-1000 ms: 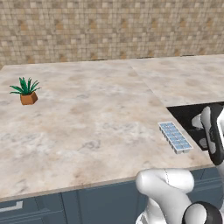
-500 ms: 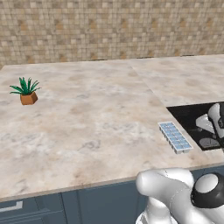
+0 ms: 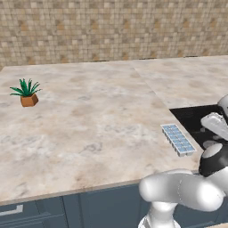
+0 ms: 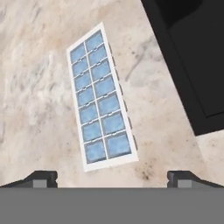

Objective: The ice cube tray has been filled with water. Take the tray and place it in the freezer to make ice. Close the freezer door after placing the tray.

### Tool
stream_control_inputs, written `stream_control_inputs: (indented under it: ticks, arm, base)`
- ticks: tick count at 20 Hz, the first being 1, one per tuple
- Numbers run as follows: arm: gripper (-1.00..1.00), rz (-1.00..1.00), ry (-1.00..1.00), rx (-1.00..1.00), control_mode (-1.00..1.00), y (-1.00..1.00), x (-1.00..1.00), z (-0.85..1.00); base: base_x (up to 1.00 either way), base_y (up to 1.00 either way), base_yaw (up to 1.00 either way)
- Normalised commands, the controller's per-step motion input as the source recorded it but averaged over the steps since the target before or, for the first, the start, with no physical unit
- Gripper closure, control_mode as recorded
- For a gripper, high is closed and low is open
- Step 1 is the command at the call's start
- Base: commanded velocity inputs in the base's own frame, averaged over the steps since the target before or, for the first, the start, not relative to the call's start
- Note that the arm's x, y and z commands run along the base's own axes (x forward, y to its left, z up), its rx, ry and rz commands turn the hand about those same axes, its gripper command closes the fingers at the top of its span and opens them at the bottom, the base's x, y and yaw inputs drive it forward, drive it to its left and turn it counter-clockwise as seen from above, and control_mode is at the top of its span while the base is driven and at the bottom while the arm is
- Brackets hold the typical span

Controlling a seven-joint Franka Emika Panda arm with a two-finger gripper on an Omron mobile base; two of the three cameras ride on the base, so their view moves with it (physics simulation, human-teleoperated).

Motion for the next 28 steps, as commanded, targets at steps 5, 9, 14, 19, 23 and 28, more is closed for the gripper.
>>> stream_control_inputs:
  ticks: [5,9,14,19,23,28]
  arm:
    - [-1.0,0.06,0.05,0.0,-1.0,0.02,0.17,-0.42]
    - [-1.0,0.03,0.07,0.0,-1.0,0.18,0.31,-0.42]
    - [-1.0,0.0,0.1,0.0,-1.0,0.29,0.42,-0.39]
    - [-1.0,0.0,0.03,0.0,-1.0,0.26,0.37,-0.28]
    - [-1.0,0.0,0.0,0.0,-1.0,0.0,0.21,-0.17]
    - [-1.0,0.0,0.0,0.0,-1.0,0.0,0.18,-0.12]
  base:
    - [0.0,0.0,0.0]
    - [0.0,0.0,0.0]
    - [0.0,0.0,0.0]
    - [0.0,0.0,0.0]
    - [0.0,0.0,0.0]
    - [0.0,0.0,0.0]
